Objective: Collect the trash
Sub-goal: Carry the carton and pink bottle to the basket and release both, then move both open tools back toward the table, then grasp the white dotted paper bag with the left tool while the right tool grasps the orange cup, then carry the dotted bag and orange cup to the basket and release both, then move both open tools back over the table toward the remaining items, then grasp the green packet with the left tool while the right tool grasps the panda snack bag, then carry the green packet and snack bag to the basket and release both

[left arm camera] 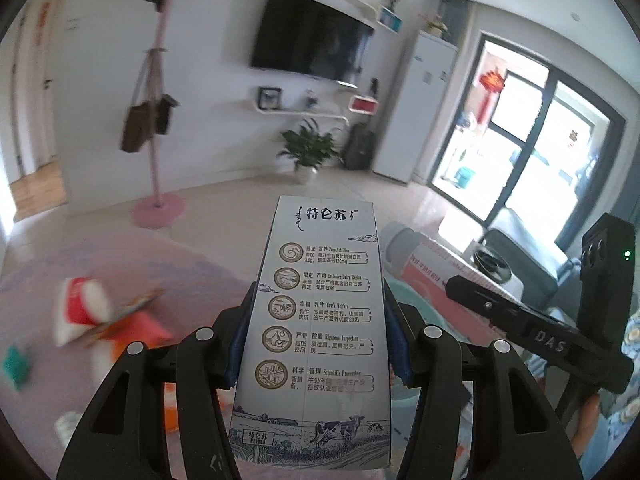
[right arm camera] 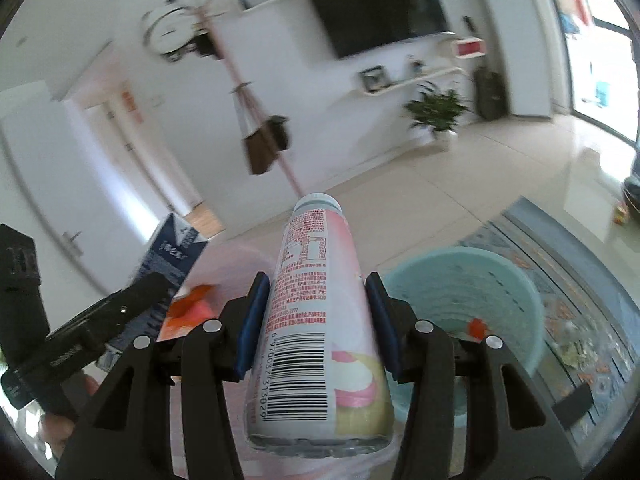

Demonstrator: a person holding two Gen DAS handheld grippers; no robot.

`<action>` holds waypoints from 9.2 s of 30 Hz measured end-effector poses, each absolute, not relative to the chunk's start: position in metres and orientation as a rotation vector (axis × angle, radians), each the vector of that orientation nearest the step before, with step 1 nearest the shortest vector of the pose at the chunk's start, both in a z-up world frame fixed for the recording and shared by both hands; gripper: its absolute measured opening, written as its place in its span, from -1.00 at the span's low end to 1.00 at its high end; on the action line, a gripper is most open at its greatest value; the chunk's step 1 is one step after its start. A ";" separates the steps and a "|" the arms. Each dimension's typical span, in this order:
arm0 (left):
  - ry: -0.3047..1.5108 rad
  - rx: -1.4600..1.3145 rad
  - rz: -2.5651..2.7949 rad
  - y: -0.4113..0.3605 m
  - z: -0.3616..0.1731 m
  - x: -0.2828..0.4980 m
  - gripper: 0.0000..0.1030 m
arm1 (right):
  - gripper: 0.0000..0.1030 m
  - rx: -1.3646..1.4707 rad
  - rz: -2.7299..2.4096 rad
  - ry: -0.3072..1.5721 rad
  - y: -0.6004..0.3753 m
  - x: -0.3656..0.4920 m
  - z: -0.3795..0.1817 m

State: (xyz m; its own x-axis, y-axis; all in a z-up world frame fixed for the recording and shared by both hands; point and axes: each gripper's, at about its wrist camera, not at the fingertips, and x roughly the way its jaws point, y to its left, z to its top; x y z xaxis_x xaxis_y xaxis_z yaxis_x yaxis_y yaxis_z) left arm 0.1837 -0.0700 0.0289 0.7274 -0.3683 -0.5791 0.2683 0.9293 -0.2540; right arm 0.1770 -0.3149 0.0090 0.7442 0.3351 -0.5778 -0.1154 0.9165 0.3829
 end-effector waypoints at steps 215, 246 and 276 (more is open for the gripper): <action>0.740 -0.435 0.113 0.254 -0.060 0.152 0.37 | 0.19 0.154 0.516 0.947 -0.007 0.261 -0.050; 0.758 -0.292 0.079 0.206 -0.049 0.117 -0.21 | -0.94 -0.008 0.683 0.726 -0.027 0.159 -0.015; 0.733 -0.093 -0.471 -0.110 -0.015 0.188 -0.21 | -0.95 0.287 0.081 0.534 -0.324 0.163 0.008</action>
